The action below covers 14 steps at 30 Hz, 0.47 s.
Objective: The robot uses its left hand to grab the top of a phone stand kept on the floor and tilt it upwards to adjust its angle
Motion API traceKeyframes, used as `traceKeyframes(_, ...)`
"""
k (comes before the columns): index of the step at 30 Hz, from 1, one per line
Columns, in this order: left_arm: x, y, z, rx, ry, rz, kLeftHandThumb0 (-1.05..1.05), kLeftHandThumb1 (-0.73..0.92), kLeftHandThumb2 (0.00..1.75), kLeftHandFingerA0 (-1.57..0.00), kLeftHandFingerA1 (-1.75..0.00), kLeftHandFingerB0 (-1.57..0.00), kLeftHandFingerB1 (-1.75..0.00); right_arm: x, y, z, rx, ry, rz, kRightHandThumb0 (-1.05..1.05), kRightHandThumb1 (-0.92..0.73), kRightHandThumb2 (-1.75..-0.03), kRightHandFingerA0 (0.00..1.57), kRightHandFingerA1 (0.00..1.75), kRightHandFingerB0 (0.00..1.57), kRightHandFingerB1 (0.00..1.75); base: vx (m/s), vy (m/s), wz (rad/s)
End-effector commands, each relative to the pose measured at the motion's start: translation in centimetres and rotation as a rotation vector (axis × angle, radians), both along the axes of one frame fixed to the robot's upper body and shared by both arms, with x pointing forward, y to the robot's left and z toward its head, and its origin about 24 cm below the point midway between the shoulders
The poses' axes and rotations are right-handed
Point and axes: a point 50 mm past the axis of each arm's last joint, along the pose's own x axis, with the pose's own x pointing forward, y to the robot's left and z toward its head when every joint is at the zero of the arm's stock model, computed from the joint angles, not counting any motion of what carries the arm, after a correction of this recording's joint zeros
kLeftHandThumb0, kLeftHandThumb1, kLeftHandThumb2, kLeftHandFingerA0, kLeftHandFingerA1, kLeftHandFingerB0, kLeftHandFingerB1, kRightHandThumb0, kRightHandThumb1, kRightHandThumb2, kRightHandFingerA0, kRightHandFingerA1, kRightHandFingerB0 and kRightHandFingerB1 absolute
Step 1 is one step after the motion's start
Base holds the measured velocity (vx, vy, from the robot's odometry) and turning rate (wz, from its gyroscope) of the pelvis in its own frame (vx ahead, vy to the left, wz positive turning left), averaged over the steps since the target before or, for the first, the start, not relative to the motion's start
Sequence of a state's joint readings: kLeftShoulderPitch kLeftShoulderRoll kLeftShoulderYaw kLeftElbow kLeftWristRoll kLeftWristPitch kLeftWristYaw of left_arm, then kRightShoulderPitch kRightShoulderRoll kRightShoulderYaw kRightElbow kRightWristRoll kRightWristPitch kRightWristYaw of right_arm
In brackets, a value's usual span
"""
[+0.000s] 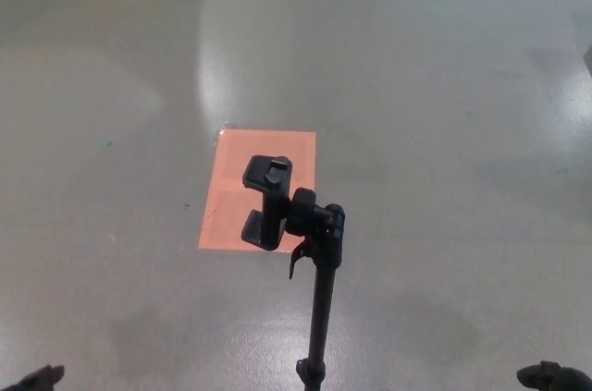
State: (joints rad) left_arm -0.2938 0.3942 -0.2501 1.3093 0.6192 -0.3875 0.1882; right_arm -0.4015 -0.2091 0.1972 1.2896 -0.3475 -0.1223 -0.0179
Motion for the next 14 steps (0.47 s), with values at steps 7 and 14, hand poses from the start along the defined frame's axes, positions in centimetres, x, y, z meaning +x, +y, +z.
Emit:
traceKeyframes(7,-1.6,-0.1,-1.2,0.04,0.073,0.004,-0.95,0.72,1.08,-0.09,-0.2,-0.09,-0.15,-1.4,0.5,-1.1,-0.011,0.037,0.033,-0.66,-0.8,-0.64,0.23,0.34,0.21,0.28,0.0,0.0,0.0)
traceKeyframes(14,-4.5,0.2,-2.6,0.058,0.159,0.008,-0.91,0.71,1.09,-0.07,-0.24,-0.07,-0.17,-3.9,0.3,-2.5,-0.014,0.109,0.039,-0.66,-0.81,-0.65,0.21,0.33,0.19,0.28,0.0,0.0,0.0)
